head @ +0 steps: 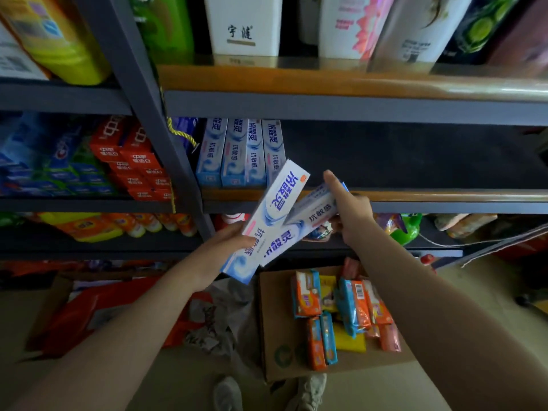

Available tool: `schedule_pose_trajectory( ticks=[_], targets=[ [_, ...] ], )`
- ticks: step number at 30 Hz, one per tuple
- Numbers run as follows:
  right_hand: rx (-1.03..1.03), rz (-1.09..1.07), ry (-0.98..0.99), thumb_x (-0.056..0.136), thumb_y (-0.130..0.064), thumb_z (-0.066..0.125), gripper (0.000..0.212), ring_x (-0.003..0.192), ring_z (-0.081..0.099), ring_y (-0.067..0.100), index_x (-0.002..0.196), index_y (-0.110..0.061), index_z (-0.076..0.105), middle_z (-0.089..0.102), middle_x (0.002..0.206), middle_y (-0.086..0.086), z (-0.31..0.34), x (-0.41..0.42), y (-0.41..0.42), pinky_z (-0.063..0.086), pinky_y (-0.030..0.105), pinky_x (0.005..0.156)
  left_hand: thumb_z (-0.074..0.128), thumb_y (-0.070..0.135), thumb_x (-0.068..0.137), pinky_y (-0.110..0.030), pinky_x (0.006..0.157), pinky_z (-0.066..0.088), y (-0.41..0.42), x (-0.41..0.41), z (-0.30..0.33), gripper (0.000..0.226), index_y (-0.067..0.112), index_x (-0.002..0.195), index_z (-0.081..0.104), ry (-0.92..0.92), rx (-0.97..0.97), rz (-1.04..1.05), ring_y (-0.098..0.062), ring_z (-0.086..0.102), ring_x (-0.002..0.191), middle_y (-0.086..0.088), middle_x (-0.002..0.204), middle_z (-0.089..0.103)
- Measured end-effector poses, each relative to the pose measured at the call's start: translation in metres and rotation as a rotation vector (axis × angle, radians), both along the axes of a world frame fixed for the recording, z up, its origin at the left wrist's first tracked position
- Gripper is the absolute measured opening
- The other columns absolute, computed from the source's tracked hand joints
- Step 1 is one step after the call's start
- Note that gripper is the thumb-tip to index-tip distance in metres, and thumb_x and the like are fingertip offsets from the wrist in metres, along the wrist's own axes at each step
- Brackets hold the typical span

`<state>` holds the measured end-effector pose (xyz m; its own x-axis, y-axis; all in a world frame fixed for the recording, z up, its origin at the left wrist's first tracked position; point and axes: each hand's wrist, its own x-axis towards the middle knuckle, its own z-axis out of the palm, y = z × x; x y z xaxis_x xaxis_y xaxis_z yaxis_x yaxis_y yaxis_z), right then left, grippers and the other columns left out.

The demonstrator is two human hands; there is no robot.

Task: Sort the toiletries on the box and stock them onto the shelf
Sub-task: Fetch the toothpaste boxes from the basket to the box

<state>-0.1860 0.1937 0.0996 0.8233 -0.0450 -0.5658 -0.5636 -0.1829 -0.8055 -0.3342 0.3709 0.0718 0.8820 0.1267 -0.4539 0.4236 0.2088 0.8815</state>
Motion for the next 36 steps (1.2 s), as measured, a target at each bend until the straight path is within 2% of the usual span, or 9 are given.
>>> schedule_pose_trajectory(
  ticks=[4,9,13,15,19,23,28,31,36],
  targets=[
    [-0.030,0.026,0.026,0.059,-0.069,0.071,0.064,0.051,0.055,0.015,0.082,-0.013,0.051,0.058,0.069,0.005,0.000,0.031,-0.009,0.041,0.024,0.042,0.047,0.000,0.089,-0.017,0.063,0.053,-0.025,0.018,-0.005,0.031,0.024,0.103,0.059,-0.017,-0.157,0.078,-0.006,0.069,0.079,0.008,0.086,0.074],
    [-0.059,0.104,-0.040,0.053,-0.074,0.070,0.069,0.080,0.068,0.023,0.084,-0.015,0.051,0.068,0.092,0.009,-0.007,0.065,-0.009,0.058,0.041,0.078,0.066,0.013,0.075,-0.033,0.079,0.056,-0.046,0.042,-0.011,0.038,0.026,0.111,0.059,-0.009,-0.251,0.133,-0.023,0.066,0.100,-0.003,0.107,0.070],
    [-0.015,0.159,-0.026,0.056,-0.076,0.066,0.068,0.075,0.063,0.019,0.085,-0.015,0.055,0.064,0.085,0.004,-0.012,0.076,0.004,0.053,0.034,0.075,0.059,0.010,0.079,-0.048,0.081,0.053,-0.058,0.058,-0.012,0.034,0.021,0.111,0.058,0.050,-0.269,0.208,-0.029,0.065,0.096,-0.009,0.104,0.068],
    [0.025,0.192,-0.059,0.064,-0.069,0.067,0.059,0.063,0.058,0.016,0.086,-0.014,0.058,0.060,0.075,0.001,-0.016,0.070,0.011,0.047,0.029,0.064,0.062,0.016,0.073,-0.052,0.075,0.055,-0.065,0.061,-0.013,0.044,0.021,0.117,0.056,0.076,-0.335,0.194,-0.032,0.067,0.095,-0.012,0.108,0.068],
    [0.200,0.329,0.070,0.083,-0.042,0.066,0.039,0.068,0.070,0.021,0.107,-0.013,0.055,0.072,0.086,0.009,-0.030,0.048,0.010,0.056,0.031,0.058,0.062,0.019,0.077,-0.044,0.070,0.057,-0.072,0.065,-0.017,0.049,0.016,0.125,0.052,0.053,-0.460,0.216,-0.033,0.066,0.099,-0.015,0.115,0.066],
    [0.368,0.369,0.173,0.082,-0.025,0.063,0.049,0.087,0.068,0.034,0.126,-0.012,0.045,0.069,0.103,0.017,-0.035,0.041,0.006,0.057,0.042,0.069,0.056,0.011,0.086,-0.043,0.068,0.058,-0.061,0.066,-0.011,0.034,0.015,0.119,0.055,0.006,-0.375,0.285,-0.028,0.069,0.088,-0.013,0.104,0.069],
    [0.239,0.432,-0.063,0.091,-0.019,0.058,0.013,0.063,0.063,0.017,0.104,-0.017,0.056,0.065,0.077,0.005,-0.010,0.052,0.019,0.052,0.030,0.056,0.050,0.000,0.087,-0.032,0.053,0.055,-0.025,0.036,0.003,0.037,0.006,0.124,0.048,-0.048,-0.188,0.278,-0.025,0.068,0.062,-0.016,0.089,0.066],
    [0.121,0.454,-0.102,0.091,-0.025,0.059,0.009,0.064,0.064,0.017,0.088,-0.016,0.061,0.067,0.078,0.006,-0.003,0.062,0.048,0.055,0.030,0.059,0.051,0.002,0.073,-0.029,0.053,0.054,-0.002,0.016,0.008,0.040,0.010,0.112,0.056,-0.078,-0.131,0.222,-0.020,0.069,0.064,-0.006,0.079,0.072],
    [0.025,0.425,-0.167,0.087,-0.015,0.059,0.011,0.066,0.066,0.022,0.077,-0.014,0.055,0.067,0.079,0.009,-0.014,0.073,0.090,0.056,0.035,0.064,0.057,0.012,0.060,-0.032,0.062,0.054,0.021,-0.006,0.006,0.063,0.018,0.122,0.053,-0.026,-0.061,0.159,-0.026,0.069,0.077,-0.010,0.099,0.069]
  ],
)
